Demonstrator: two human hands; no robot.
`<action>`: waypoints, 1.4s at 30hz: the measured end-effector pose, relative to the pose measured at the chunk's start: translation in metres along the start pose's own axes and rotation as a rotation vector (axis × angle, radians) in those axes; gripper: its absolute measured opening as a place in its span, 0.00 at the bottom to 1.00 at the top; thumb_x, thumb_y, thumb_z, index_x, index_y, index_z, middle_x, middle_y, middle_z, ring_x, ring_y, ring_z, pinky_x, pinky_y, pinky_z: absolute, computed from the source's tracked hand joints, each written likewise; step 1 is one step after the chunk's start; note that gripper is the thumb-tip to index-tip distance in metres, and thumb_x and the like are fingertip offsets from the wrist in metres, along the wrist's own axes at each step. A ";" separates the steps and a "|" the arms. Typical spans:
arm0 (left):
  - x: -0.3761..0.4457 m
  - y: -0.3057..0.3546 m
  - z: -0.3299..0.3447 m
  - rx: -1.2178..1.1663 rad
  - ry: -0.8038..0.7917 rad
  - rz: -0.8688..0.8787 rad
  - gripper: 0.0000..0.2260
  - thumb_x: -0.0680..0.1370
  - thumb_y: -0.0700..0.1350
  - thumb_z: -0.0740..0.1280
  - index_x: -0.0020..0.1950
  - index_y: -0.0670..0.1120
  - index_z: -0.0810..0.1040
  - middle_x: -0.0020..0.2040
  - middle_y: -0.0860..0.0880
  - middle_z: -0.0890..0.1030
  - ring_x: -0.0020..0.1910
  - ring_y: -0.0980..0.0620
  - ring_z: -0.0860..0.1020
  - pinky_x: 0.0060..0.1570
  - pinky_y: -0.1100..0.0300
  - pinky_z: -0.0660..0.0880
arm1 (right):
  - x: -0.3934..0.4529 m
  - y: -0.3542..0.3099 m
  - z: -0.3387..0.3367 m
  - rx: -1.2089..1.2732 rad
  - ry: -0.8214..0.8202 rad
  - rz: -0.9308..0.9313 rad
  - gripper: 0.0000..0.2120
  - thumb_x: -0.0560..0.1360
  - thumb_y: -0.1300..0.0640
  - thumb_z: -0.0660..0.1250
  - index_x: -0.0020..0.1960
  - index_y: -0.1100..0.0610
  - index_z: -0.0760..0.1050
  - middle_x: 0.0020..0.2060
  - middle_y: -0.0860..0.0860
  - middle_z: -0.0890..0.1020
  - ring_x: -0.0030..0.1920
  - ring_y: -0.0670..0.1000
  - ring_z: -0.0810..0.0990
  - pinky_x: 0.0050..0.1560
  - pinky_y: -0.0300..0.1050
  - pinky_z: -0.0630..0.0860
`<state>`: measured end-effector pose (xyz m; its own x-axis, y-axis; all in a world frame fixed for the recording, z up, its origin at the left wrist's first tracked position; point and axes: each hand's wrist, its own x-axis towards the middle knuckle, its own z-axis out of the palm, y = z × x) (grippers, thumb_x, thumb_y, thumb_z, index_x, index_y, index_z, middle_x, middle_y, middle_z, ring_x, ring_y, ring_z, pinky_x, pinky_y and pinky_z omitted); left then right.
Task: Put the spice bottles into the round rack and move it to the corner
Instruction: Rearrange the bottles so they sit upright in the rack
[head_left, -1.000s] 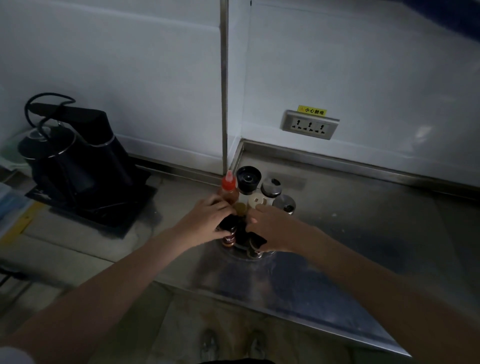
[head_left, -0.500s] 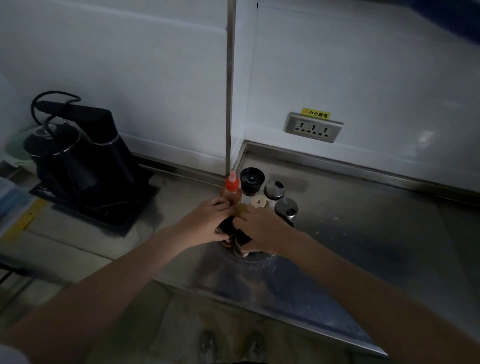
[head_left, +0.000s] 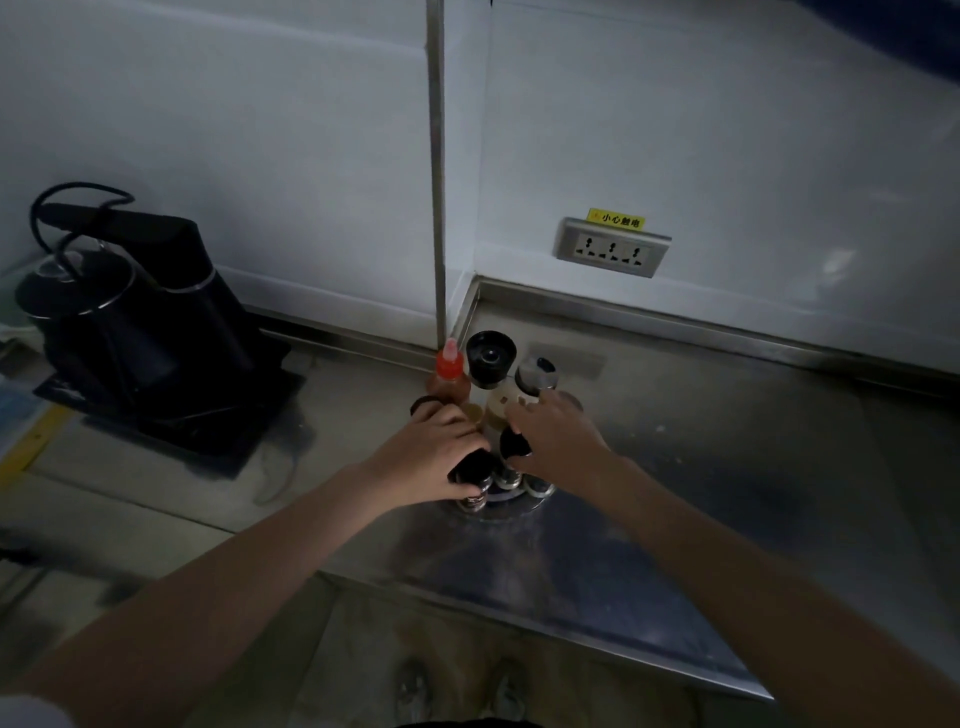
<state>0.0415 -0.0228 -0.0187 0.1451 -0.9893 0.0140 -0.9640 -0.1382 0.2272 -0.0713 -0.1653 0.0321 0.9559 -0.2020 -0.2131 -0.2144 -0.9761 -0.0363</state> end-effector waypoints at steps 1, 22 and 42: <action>0.000 -0.001 0.001 0.009 0.022 0.008 0.17 0.69 0.55 0.70 0.54 0.48 0.78 0.50 0.51 0.82 0.58 0.48 0.74 0.66 0.48 0.66 | -0.001 0.000 -0.001 0.026 -0.002 -0.003 0.20 0.72 0.51 0.66 0.60 0.59 0.69 0.57 0.57 0.78 0.62 0.57 0.70 0.57 0.49 0.70; 0.007 0.017 0.011 -0.056 0.047 -0.011 0.21 0.68 0.56 0.71 0.57 0.47 0.77 0.51 0.49 0.83 0.58 0.46 0.75 0.67 0.45 0.61 | -0.005 0.035 0.011 -0.247 -0.109 -0.263 0.27 0.69 0.46 0.69 0.65 0.55 0.69 0.66 0.53 0.68 0.68 0.57 0.62 0.63 0.51 0.65; 0.018 -0.019 -0.040 -0.164 0.082 -0.298 0.15 0.74 0.47 0.67 0.60 0.46 0.74 0.59 0.48 0.79 0.59 0.48 0.76 0.62 0.52 0.71 | 0.037 0.023 -0.011 0.049 -0.026 -0.047 0.16 0.72 0.50 0.67 0.57 0.57 0.74 0.54 0.54 0.80 0.61 0.57 0.73 0.64 0.50 0.67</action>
<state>0.0714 -0.0358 0.0162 0.4386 -0.8987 0.0000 -0.8289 -0.4045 0.3864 -0.0385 -0.1958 0.0343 0.9596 -0.1535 -0.2356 -0.1798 -0.9792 -0.0943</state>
